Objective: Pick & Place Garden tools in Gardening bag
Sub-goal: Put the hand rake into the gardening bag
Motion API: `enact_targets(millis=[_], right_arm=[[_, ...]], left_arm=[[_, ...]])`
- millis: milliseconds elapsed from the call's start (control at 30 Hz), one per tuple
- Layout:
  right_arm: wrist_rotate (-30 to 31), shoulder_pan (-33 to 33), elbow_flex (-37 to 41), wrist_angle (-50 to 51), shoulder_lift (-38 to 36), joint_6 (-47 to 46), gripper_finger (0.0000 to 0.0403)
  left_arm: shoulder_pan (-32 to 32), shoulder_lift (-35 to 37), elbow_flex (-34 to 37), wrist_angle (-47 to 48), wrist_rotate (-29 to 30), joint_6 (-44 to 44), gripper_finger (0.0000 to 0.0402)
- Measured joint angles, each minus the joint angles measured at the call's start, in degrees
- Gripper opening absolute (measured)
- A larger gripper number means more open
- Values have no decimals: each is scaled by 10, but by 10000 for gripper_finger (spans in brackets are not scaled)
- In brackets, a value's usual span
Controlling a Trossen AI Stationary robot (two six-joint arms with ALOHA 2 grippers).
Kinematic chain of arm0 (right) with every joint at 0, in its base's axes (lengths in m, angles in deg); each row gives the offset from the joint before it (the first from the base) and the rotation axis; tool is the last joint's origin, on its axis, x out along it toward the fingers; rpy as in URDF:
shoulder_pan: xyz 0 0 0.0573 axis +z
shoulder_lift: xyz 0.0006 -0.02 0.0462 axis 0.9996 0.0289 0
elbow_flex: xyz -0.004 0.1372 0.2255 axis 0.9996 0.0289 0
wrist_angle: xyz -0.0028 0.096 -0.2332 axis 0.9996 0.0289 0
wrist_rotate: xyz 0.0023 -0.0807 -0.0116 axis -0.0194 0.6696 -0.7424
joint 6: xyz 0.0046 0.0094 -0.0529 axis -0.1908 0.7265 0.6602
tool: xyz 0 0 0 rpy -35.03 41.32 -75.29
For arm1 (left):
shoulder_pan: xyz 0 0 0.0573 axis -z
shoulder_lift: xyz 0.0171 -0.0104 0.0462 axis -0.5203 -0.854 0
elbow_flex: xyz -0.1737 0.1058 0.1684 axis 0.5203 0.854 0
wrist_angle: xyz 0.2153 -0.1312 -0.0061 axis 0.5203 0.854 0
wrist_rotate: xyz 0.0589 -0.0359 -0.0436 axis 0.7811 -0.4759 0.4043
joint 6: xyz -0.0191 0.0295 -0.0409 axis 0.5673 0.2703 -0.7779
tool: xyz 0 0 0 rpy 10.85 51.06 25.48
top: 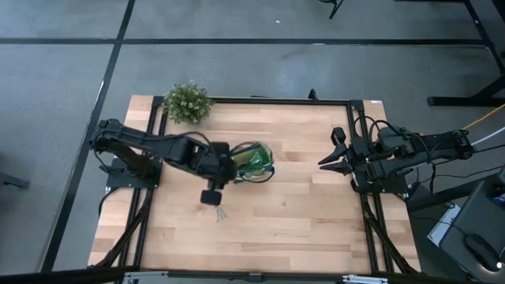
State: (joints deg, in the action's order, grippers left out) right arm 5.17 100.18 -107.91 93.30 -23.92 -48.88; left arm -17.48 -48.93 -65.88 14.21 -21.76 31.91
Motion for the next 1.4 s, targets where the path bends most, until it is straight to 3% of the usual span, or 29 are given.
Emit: enact_targets(millis=[100,467,867,1400], right_arm=[[0,0,0,0,0,0,60],[0,0,0,0,0,0,60],[0,0,0,0,0,0,60],[0,0,0,9,0,0,60]], left_arm=[[21,0,0,18,-28,-12,130],[89,0,0,32,-17,-14,148],[112,-15,0,37,-19,50,169],[128,-139,0,81,-51,179,172]])
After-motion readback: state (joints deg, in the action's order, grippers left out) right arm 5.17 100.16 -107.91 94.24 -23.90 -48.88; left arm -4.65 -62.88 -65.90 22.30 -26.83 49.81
